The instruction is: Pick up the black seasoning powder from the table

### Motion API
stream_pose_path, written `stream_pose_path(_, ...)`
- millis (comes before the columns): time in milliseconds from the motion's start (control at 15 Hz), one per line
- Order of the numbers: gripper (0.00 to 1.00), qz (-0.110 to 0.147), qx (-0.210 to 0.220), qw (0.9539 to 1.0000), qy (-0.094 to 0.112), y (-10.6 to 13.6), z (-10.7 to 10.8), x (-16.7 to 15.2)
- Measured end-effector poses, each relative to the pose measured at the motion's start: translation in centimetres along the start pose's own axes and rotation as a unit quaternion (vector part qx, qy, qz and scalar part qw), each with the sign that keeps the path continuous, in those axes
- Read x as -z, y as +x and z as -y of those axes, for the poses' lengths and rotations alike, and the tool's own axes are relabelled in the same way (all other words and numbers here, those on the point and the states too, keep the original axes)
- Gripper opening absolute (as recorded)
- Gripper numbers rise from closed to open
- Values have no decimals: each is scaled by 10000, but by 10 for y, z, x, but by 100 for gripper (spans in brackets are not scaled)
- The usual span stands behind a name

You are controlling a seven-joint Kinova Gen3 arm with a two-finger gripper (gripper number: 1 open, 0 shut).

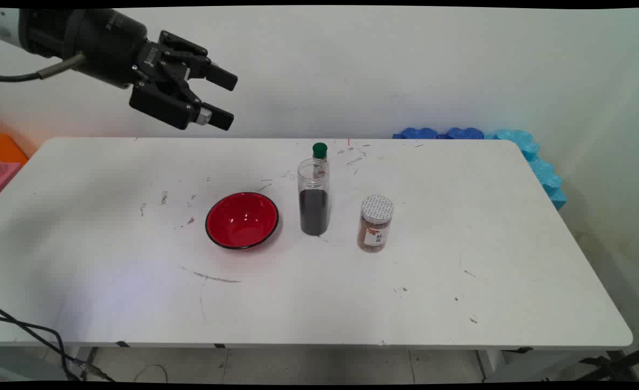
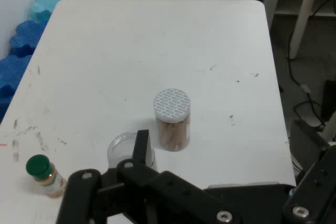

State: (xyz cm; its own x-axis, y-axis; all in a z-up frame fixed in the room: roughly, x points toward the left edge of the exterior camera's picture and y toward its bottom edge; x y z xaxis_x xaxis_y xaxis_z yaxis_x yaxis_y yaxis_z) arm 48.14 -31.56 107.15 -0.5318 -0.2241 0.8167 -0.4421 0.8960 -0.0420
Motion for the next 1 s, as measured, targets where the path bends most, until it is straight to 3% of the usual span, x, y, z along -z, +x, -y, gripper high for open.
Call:
stream_pose_path(267,100,-35,22,10000,60,-6,0,1)
stream_pose_path(600,100,-66,158,9995,280,-21,2,0)
stream_pose_path(1000,100,147,363,9982,448,-56,10,-7)
